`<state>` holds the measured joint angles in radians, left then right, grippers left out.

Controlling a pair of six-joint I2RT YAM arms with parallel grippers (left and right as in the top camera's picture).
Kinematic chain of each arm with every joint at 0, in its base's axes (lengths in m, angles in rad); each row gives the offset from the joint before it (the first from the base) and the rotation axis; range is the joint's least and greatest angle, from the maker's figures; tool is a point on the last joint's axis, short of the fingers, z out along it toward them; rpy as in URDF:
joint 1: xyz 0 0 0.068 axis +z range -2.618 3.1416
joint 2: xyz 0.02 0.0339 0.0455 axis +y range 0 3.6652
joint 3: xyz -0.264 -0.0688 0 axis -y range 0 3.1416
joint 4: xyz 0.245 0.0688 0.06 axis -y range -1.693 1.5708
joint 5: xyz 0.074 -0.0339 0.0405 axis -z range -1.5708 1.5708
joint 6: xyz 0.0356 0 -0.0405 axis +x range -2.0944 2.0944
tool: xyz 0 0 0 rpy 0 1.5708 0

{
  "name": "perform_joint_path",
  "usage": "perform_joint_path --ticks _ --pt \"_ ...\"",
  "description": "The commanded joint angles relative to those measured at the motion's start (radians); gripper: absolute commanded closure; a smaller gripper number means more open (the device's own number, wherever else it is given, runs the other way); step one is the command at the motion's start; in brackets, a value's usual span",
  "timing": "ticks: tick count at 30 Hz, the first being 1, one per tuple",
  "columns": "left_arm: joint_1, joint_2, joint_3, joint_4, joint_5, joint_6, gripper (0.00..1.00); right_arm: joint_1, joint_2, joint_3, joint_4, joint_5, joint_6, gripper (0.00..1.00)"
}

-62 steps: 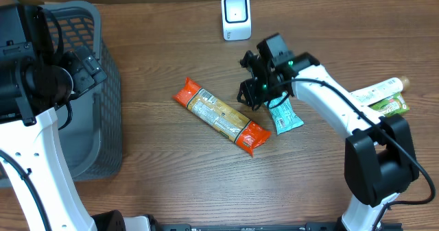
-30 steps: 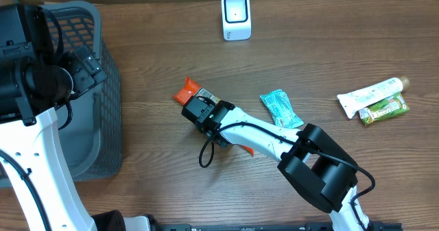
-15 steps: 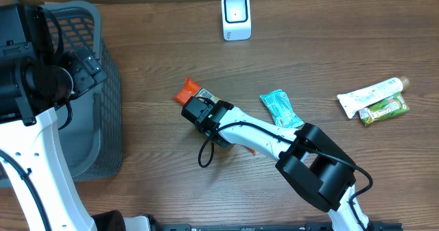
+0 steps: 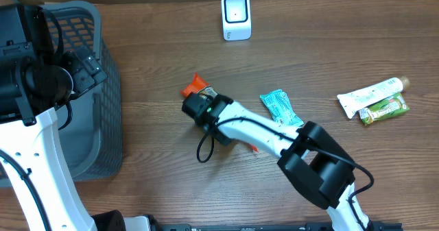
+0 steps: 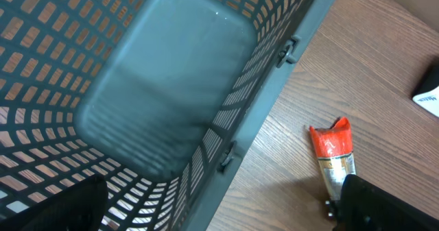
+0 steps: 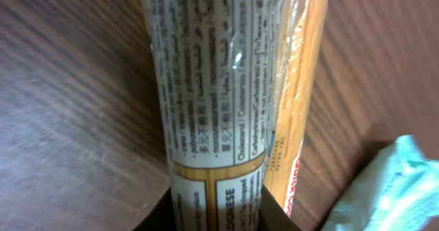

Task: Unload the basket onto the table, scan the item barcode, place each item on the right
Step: 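Lift the spaghetti pack up toward the white scanner, then hold the spaghetti pack in front of the white scanner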

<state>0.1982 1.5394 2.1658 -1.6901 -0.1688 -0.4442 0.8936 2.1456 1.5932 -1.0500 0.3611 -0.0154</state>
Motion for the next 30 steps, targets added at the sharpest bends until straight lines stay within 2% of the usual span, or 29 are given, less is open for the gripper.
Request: perform_joint_path --ticks 1,4,11,14,20,29,30 --pt "0.005 0.003 0.0 0.001 -0.014 0.011 0.0 -0.074 -0.1 0.082 -0.008 -0.327 -0.086 0.96" --pt "0.005 0.003 0.0 0.001 -0.014 0.011 0.0 -0.172 -0.176 0.133 -0.003 -0.613 -0.148 0.96" --pt "0.005 0.003 0.0 0.001 -0.014 0.011 0.0 -0.44 -0.232 0.168 0.096 -1.263 -0.149 0.96" --pt "0.005 0.003 0.0 0.001 -0.014 0.011 0.0 -0.524 -0.214 0.168 0.213 -1.481 -0.071 0.96" --pt "0.005 0.003 0.0 0.001 -0.014 0.011 0.0 -0.606 -0.175 0.168 0.579 -1.633 0.233 0.96" --pt "0.005 0.003 0.0 0.001 -0.014 0.011 0.0 -0.608 -0.151 0.168 0.655 -1.669 0.244 0.96" --pt "0.005 0.003 0.0 0.001 -0.014 0.011 0.0 -0.608 -0.151 0.168 0.71 -1.691 0.266 0.96"
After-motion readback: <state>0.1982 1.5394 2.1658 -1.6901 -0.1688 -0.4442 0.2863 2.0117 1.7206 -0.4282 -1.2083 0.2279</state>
